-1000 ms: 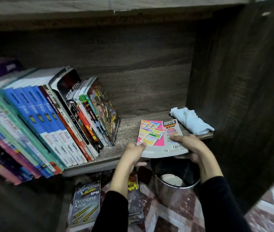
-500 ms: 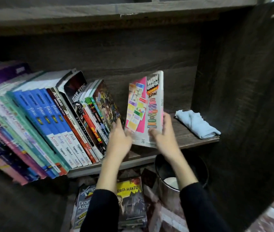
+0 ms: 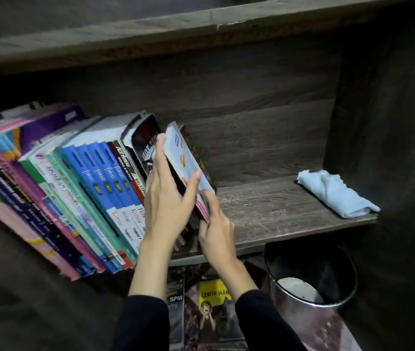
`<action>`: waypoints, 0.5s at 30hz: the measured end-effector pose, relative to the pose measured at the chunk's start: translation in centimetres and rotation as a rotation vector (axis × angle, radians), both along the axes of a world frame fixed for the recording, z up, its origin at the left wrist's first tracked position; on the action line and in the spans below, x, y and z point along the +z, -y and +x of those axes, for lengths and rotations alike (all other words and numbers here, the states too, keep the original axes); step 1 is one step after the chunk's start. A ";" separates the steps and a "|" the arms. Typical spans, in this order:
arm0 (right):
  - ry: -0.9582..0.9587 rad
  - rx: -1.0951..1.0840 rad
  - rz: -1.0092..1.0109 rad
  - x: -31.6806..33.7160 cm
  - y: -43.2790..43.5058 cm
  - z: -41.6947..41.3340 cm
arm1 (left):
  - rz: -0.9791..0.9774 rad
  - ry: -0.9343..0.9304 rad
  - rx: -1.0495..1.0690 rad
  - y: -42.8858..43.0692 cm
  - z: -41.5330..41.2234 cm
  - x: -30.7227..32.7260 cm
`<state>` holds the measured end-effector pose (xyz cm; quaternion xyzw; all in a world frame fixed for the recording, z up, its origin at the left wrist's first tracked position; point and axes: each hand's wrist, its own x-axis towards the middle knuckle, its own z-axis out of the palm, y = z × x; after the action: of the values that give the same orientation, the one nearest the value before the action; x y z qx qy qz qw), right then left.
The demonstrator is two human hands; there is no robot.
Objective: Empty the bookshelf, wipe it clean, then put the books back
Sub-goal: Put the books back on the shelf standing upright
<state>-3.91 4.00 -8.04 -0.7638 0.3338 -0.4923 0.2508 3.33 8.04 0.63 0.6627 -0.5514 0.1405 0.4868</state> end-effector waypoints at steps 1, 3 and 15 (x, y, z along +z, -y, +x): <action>-0.001 0.027 0.028 -0.2 0.2 0.4 | 0.026 0.011 0.009 0.0 0.4 0.2; -0.023 0.068 0.090 -0.3 0.5 0.9 | 0.083 0.030 0.033 0.1 1.1 0.5; -0.052 0.368 0.483 -1.6 6.1 -0.3 | 0.272 0.161 0.173 1.8 2.2 1.6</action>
<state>-4.22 -2.08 -9.65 -0.7420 0.3036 -0.3253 0.5015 5.51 6.22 2.27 0.7541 -0.5433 0.1585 0.3331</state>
